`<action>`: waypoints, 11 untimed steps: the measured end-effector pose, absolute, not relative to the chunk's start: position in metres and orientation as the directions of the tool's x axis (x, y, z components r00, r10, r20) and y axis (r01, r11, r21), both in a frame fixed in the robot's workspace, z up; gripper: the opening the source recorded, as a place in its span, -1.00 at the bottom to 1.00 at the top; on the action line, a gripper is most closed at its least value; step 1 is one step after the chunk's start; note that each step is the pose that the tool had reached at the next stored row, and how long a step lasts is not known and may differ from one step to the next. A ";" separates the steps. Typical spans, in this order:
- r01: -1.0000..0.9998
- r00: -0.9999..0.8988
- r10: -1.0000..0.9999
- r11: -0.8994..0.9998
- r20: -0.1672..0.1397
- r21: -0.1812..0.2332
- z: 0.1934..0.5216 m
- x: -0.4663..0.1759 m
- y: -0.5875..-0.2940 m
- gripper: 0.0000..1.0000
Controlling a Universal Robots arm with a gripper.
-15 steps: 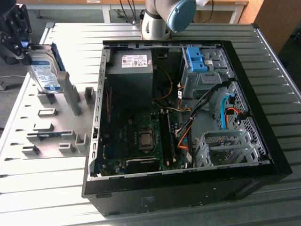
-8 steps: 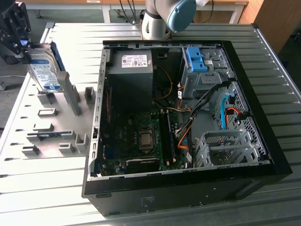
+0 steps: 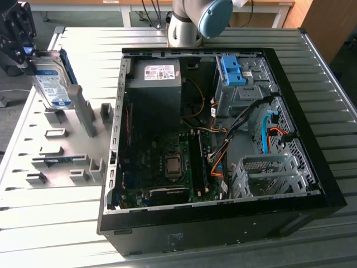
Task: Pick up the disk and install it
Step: 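Pick up the disk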
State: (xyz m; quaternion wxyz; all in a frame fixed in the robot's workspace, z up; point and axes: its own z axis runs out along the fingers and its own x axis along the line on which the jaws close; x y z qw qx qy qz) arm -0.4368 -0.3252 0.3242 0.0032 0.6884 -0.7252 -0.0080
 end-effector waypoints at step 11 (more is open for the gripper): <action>-0.999 -0.052 -0.999 0.052 -0.006 0.016 0.327 -0.437 -0.325 -0.27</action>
